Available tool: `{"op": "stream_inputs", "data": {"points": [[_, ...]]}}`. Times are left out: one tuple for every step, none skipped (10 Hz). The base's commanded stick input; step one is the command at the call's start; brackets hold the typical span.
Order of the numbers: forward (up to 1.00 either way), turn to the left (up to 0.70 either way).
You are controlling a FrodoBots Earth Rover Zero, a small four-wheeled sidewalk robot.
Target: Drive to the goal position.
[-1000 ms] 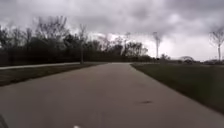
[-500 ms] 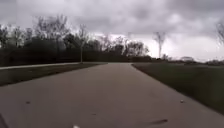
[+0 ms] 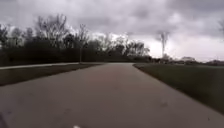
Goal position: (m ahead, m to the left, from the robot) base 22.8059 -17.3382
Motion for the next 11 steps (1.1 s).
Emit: {"op": "stream_inputs", "data": {"points": [[1.00,0.00],[1.00,0.00],[1.00,0.00],[1.00,0.00],[1.00,0.00],[1.00,0.00],[1.00,0.00],[1.00,0.00],[1.00,0.00],[1.00,0.00],[1.00,0.00]]}}
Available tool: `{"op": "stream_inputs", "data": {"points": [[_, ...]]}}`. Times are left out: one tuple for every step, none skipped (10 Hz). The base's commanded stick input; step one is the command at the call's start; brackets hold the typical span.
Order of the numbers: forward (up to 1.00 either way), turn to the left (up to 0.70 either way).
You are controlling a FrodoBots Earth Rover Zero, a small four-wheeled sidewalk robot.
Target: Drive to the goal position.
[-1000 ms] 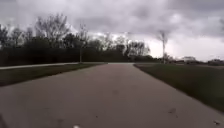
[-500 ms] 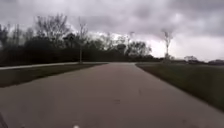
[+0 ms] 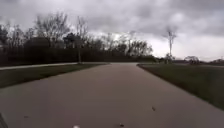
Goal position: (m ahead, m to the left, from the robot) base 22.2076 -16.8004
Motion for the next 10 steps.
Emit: {"op": "stream_inputs", "data": {"points": [[1.00,0.00],[1.00,0.00],[1.00,0.00],[1.00,0.00],[1.00,0.00],[1.00,0.00],[1.00,0.00],[1.00,0.00],[1.00,0.00],[1.00,0.00]]}}
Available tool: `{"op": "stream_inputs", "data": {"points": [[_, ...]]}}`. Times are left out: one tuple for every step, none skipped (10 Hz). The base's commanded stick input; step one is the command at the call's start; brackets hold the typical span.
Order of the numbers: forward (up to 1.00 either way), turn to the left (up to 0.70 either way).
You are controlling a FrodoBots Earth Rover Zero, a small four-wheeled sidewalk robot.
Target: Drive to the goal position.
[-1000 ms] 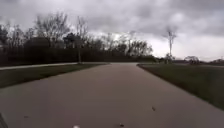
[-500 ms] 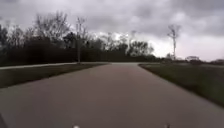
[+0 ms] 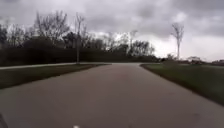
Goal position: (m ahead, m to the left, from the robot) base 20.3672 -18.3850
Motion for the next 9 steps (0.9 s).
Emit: {"op": "stream_inputs", "data": {"points": [[1.00,0.00],[1.00,0.00],[1.00,0.00],[1.00,0.00],[1.00,0.00],[1.00,0.00],[1.00,0.00],[1.00,0.00],[1.00,0.00]]}}
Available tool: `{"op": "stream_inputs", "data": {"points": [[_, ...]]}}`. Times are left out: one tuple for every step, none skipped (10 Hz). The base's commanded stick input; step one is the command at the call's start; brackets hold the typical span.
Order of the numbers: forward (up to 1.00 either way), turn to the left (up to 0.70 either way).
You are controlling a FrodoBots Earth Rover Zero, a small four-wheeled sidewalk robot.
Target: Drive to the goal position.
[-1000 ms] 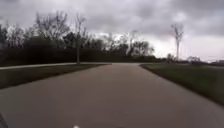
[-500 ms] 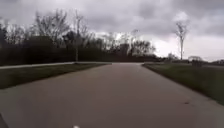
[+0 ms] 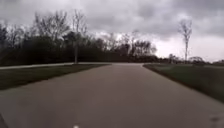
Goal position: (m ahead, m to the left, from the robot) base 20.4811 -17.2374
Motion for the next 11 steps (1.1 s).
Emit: {"op": "stream_inputs", "data": {"points": [[1.00,0.00],[1.00,0.00],[1.00,0.00],[1.00,-0.08],[1.00,-0.24],[1.00,-0.33],[1.00,-0.33],[1.00,-0.29],[1.00,-0.17],[1.00,-0.02],[1.00,0.00]]}}
